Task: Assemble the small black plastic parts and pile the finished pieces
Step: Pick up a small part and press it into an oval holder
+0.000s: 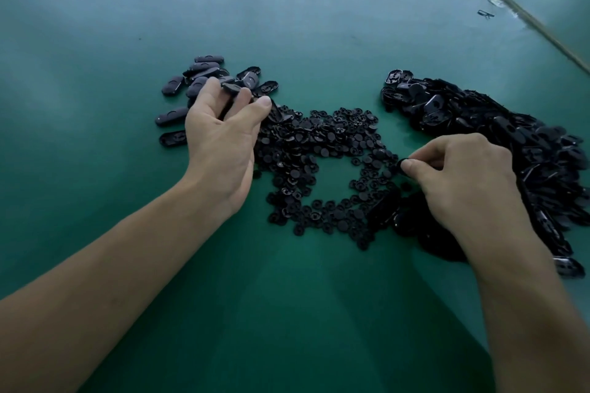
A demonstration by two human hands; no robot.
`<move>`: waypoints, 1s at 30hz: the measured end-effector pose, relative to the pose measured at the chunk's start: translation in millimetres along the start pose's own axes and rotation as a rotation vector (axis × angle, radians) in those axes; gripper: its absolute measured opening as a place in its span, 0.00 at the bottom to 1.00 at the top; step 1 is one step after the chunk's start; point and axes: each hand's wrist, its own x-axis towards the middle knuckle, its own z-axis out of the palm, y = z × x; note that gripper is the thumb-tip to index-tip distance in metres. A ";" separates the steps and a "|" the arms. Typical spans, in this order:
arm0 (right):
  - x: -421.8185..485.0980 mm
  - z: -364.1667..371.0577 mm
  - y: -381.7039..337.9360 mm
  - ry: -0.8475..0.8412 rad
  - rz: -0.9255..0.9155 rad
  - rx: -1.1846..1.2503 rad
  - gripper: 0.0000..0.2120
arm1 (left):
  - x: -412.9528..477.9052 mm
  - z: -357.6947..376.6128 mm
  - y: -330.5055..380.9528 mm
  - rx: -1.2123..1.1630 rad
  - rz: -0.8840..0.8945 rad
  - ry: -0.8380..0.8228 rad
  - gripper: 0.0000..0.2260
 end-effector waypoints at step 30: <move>-14.2 26.8 -37.8 -0.185 -0.226 1.028 0.10 | -27.6 -0.1 -17.7 0.277 0.125 -0.467 0.03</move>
